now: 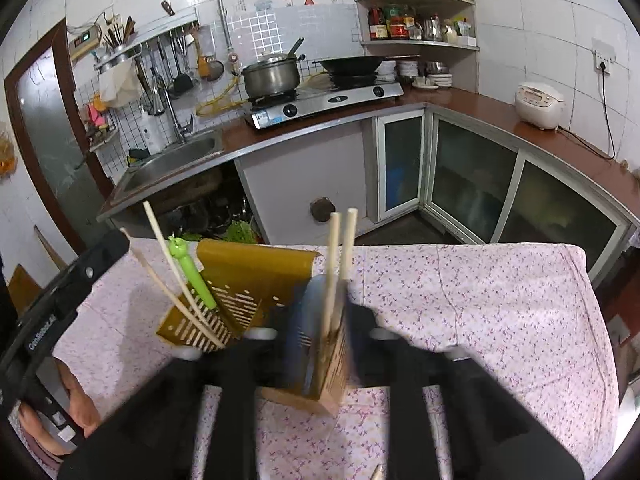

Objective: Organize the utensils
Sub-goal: 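Open both tools and move them back down over the remaining chopsticks, then grasp a wooden chopstick with the left tool while the right tool grasps another chopstick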

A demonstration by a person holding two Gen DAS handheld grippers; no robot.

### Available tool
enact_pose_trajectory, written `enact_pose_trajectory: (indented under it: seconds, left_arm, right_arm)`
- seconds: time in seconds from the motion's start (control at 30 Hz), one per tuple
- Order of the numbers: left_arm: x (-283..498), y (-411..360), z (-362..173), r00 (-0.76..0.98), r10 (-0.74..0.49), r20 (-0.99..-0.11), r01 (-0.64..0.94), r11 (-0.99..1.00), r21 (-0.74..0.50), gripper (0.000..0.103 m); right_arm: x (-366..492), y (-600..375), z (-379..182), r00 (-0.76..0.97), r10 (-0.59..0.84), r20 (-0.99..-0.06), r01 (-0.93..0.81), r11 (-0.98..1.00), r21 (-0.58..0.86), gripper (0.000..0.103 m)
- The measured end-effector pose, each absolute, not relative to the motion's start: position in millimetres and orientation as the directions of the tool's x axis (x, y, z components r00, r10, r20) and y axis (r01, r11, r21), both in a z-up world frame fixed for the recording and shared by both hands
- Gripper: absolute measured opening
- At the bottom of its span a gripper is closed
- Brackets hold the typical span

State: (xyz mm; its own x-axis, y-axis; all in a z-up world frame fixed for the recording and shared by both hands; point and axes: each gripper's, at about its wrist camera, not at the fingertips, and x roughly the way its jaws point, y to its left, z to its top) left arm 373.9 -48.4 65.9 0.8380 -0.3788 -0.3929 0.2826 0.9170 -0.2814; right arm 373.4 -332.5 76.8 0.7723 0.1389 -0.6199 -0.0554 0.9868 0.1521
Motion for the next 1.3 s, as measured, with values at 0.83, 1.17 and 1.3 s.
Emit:
enact_pose_trajectory:
  seconds: [0.83, 1.17, 1.3]
  left_arm:
    - [304, -12, -21, 0.693, -0.094, -0.715, 0.060, 0.996, -0.073, 0.098]
    - [312, -9, -59, 0.566, -0.157, -0.809, 0.083, 0.988, -0.133, 0.098]
    - [314, -13, -68, 0.567, -0.146, -0.811, 0.082, 0.989, -0.120, 0.092]
  right_arm:
    - [278, -348, -34, 0.632, -0.230, -0.740, 0.235, 0.967, -0.099, 0.097]
    - [270, -352, -49, 0.653, 0.060, -0.755, 0.152, 0.966, 0.209, 0.097]
    - [270, -350, -56, 0.654, -0.019, -0.756, 0.193, 0.971, 0.142, 0.096]
